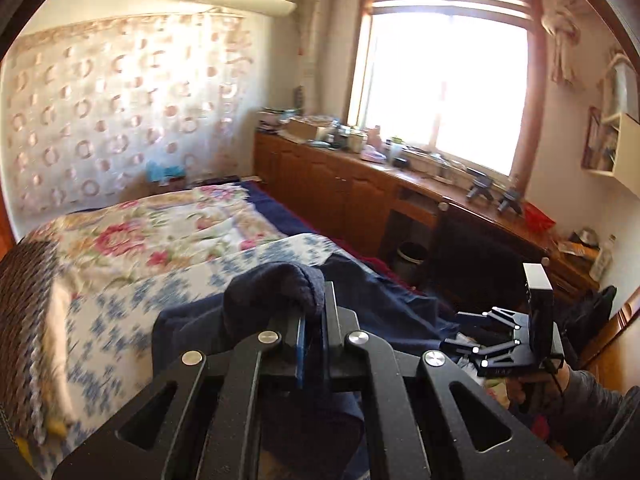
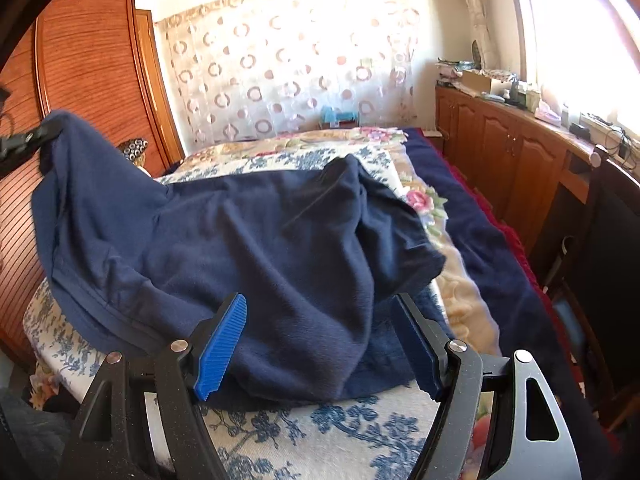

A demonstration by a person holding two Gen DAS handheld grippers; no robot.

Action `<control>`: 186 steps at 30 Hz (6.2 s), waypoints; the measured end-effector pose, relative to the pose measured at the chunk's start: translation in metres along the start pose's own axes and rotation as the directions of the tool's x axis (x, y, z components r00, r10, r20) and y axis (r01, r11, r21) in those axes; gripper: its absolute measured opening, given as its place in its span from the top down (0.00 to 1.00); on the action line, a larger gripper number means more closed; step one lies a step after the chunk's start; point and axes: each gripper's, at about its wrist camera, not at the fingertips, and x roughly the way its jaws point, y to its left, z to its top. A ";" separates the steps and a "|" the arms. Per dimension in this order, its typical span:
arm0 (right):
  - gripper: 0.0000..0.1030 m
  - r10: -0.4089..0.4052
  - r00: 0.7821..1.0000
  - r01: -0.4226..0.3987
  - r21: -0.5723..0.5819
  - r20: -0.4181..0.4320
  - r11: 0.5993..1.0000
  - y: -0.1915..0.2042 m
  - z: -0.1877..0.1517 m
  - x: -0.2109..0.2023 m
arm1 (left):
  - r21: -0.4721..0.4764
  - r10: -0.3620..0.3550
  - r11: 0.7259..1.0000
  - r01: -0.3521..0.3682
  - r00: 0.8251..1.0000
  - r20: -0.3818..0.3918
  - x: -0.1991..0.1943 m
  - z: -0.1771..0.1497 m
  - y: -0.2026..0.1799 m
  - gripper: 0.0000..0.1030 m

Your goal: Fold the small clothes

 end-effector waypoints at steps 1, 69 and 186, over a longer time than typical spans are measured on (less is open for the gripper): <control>0.26 0.000 1.000 0.000 0.000 0.006 1.000 -0.001 -0.002 -0.003 | 0.005 -0.015 1.000 0.015 1.000 -0.006 0.009 0.006 -0.006 0.94; 0.26 0.199 0.976 -0.217 -0.272 -0.092 0.937 0.127 0.070 0.082 | -0.110 0.273 0.952 -0.284 0.956 -0.105 -0.030 -0.074 0.071 0.24; 0.52 0.023 0.997 -0.030 -0.111 -0.067 0.993 -0.014 0.075 0.114 | -0.079 0.163 0.980 -0.182 0.966 -0.202 0.093 -0.058 0.049 0.24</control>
